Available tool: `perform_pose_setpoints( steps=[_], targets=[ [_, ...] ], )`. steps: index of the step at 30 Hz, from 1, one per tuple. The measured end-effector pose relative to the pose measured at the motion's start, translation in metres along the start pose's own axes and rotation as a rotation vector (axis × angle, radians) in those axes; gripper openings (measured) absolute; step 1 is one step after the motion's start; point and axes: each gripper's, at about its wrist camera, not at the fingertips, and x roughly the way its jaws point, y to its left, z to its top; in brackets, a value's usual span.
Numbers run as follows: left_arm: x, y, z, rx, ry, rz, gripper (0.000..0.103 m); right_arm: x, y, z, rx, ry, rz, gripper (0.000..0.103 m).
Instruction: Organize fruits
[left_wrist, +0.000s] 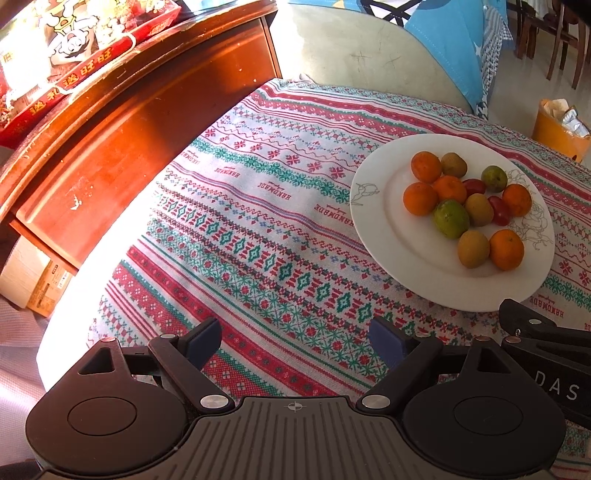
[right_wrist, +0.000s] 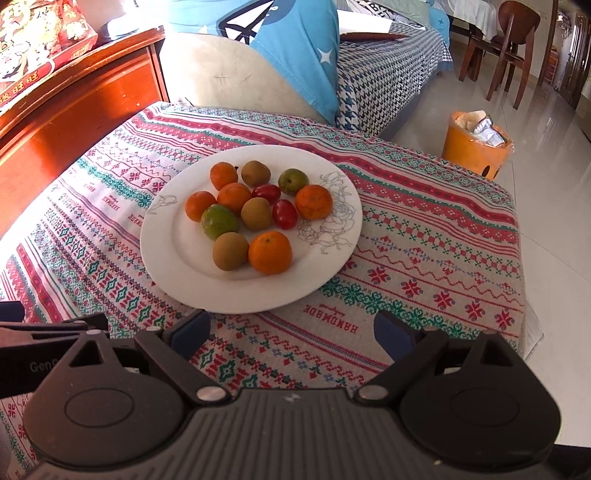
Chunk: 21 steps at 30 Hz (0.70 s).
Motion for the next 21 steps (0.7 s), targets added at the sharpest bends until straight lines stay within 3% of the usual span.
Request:
perform_pose_setpoints(
  steps=[12, 21],
  targets=[
    [-0.014, 0.016, -0.046, -0.020, 0.023, 0.000, 0.089, -0.014, 0.011, -0.053, -0.042, -0.030, 0.054, 0.095],
    [-0.023, 0.034, -0.068, -0.052, 0.020, -0.008, 0.089, -0.015, 0.034, -0.075, -0.175, -0.057, 0.071, 0.095]
  ],
)
